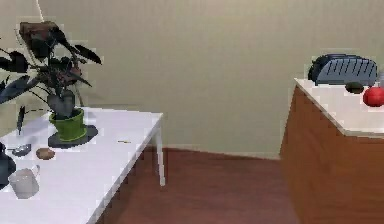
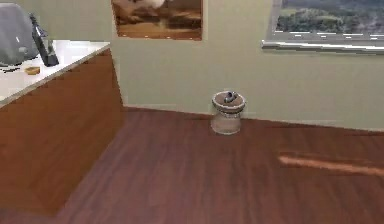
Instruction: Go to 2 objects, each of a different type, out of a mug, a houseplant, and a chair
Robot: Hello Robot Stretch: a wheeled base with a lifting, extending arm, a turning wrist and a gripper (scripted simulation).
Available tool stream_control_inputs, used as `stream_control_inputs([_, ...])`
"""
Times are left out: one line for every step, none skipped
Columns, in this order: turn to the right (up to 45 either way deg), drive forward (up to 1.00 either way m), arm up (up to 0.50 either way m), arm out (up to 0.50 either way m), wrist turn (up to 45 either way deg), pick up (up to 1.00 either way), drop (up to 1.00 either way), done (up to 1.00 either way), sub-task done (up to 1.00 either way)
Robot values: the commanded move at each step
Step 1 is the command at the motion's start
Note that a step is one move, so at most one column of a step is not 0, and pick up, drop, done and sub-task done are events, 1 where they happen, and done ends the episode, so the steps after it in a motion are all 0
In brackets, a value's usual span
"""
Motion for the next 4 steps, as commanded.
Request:
stream_control_inputs([27.0,0.0,0.0,0.0,0.0,0.0,0.0,0.0,0.0])
stream_control_inputs([0.0,0.25,0.0,0.0,0.0,0.0,0.0,0.0,0.0])
stream_control_inputs([-45.0,0.0,0.0,0.0,0.0,0.0,0.0,0.0,0.0])
stream_control_inputs([-24.0,0.0,0.0,0.0,0.0,0.0,0.0,0.0,0.0])
